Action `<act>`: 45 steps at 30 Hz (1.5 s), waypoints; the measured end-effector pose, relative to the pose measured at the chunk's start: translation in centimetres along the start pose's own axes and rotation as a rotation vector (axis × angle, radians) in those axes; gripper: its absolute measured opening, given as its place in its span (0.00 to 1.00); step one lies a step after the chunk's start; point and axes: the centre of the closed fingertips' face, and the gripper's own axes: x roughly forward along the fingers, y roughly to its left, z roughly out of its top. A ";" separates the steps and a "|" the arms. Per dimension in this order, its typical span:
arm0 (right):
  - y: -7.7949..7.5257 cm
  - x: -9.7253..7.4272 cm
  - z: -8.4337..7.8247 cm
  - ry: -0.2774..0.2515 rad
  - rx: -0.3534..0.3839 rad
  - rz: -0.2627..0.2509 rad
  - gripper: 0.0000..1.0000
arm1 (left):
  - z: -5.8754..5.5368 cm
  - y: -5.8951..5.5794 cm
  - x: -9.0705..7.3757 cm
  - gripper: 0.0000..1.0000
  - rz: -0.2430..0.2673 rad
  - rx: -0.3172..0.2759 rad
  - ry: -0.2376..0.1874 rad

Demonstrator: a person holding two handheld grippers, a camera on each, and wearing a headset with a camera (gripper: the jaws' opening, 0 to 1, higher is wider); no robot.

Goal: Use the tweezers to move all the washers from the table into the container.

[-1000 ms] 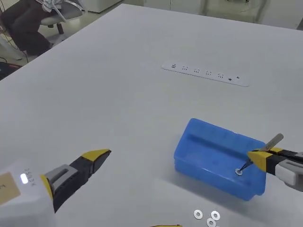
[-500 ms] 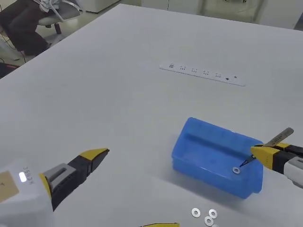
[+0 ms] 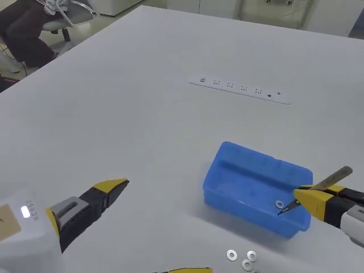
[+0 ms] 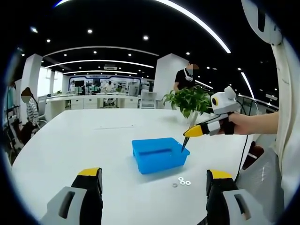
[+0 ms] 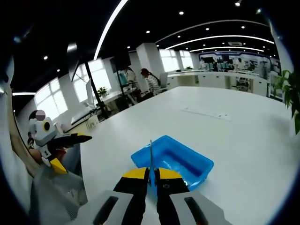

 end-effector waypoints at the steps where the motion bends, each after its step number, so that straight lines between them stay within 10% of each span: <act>1: 0.1 0.0 -0.1 0.000 0.003 0.004 0.03 | 0.0 0.0 0.0 0.93 0.000 0.000 0.001; 30: 3.3 1.6 -7.1 0.155 0.085 0.098 0.04 | -0.3 0.2 0.0 0.93 0.000 0.000 0.009; 45: 4.6 1.8 -8.4 0.210 -0.074 0.105 0.04 | -0.3 0.0 0.1 0.93 -0.003 0.005 0.015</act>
